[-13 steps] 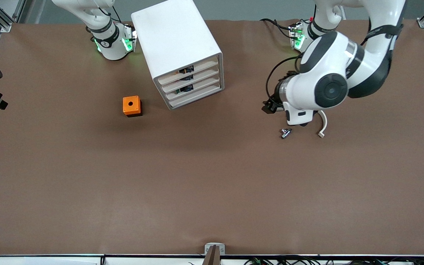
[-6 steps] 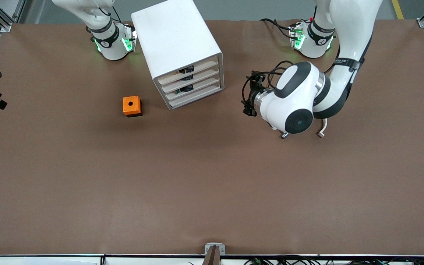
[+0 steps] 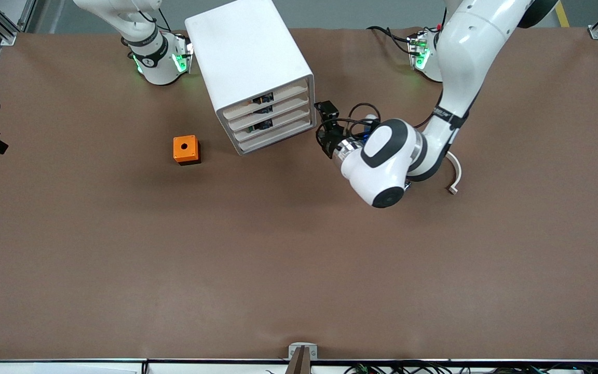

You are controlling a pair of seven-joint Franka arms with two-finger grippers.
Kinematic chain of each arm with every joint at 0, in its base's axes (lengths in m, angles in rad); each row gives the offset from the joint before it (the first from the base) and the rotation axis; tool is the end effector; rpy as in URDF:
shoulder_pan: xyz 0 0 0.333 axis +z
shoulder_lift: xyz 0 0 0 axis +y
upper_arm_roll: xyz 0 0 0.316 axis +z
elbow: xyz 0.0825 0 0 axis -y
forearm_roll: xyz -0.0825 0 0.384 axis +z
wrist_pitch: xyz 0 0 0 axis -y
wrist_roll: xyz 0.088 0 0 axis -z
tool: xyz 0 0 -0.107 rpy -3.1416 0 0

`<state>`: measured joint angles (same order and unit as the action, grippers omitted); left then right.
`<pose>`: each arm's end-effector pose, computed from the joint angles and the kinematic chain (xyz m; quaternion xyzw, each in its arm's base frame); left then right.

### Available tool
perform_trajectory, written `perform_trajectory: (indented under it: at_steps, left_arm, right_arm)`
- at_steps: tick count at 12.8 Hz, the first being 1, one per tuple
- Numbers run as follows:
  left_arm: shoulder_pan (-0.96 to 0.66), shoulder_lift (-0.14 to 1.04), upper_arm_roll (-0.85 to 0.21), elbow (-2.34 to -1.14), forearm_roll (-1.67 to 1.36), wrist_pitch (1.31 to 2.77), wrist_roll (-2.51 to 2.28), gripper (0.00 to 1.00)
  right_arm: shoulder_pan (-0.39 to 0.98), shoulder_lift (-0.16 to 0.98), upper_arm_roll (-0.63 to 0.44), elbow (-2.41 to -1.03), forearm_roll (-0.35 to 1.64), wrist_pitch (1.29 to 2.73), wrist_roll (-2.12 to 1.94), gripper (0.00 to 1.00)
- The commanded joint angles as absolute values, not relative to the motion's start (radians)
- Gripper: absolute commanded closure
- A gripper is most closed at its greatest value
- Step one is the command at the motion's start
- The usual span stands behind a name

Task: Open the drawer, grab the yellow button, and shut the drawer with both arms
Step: 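Grip the drawer front with the left gripper and pull it open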

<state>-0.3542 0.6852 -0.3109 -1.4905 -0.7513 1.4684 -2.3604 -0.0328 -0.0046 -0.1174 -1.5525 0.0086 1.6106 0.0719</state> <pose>0.4820 -0.4349 0.2937 -0.4896 -0.6820 0.4673 0.2771 0.5514 -0.0827 0.6394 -0.9933 0.1108 -0.0315 0.0033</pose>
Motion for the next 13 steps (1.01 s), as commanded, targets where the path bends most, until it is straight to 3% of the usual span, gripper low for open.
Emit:
perform_trajectory:
  at_steps: [1,10,13]
  left_arm:
    - [-0.390,0.719,-0.310,-1.460,-0.801,1.456,-2.428,0.20]
    - [-0.466,0.778,-0.310,-1.460,-0.893,1.457,-2.451,0.36]
    - [-0.485,0.779,-0.308,-1.462,-0.900,1.457,-2.454,0.59]
  right_arm:
    - [-0.060,-0.015,-0.101,-1.559,0.008,1.601,0.069,0.00]
    - [-0.064,-0.014,-0.101,-1.560,0.002,1.600,0.063,0.00]
    - [-0.064,-0.014,-0.101,-1.562,0.003,1.592,0.064,0.00]
